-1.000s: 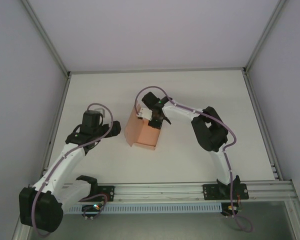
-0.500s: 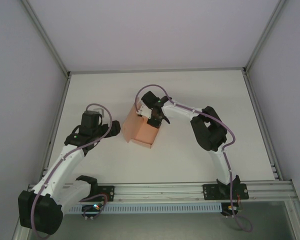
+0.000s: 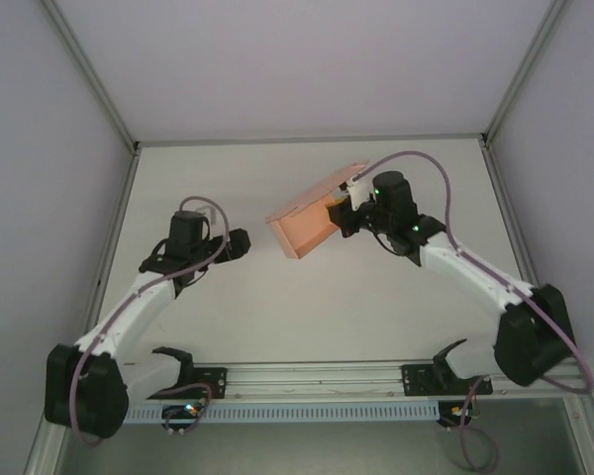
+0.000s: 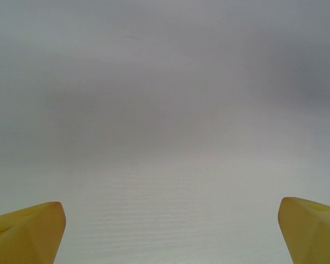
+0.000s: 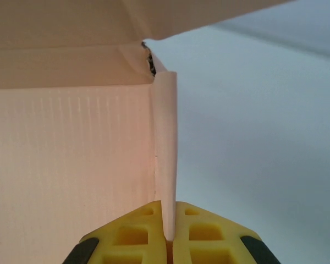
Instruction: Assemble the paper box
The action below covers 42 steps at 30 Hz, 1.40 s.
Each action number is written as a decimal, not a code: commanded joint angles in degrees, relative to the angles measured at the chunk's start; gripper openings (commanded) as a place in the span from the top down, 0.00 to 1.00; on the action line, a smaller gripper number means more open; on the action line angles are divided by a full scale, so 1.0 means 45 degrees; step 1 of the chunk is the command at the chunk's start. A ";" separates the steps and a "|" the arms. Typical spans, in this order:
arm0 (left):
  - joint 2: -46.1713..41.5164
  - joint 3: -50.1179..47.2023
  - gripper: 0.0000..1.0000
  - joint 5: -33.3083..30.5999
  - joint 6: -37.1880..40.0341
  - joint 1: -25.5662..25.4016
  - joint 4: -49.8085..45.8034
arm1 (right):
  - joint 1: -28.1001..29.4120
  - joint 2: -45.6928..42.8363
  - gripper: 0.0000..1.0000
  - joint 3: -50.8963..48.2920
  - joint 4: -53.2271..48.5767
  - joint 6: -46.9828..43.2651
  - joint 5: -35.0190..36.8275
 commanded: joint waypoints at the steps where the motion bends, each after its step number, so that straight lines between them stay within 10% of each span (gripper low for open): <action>1: 0.1213 0.0995 0.00 0.2542 -0.0025 -0.0695 0.2501 | 0.0111 -0.0668 1.00 -0.1041 0.2038 0.2078 -0.1225; 14: 0.5076 0.3800 0.00 0.7788 -0.0285 -0.2905 0.7509 | 0.1582 -0.1635 1.00 -0.2195 0.1629 0.2380 0.2535; 31: 0.6306 0.5212 0.00 0.7269 0.1952 -0.5361 0.5866 | 0.2894 -0.1326 1.00 -0.1862 0.2072 0.7439 0.5496; 42: 0.5683 0.4014 0.00 0.4869 0.0949 -0.4854 0.5164 | 0.2875 -0.2819 1.00 -0.2085 0.1095 0.4927 0.5302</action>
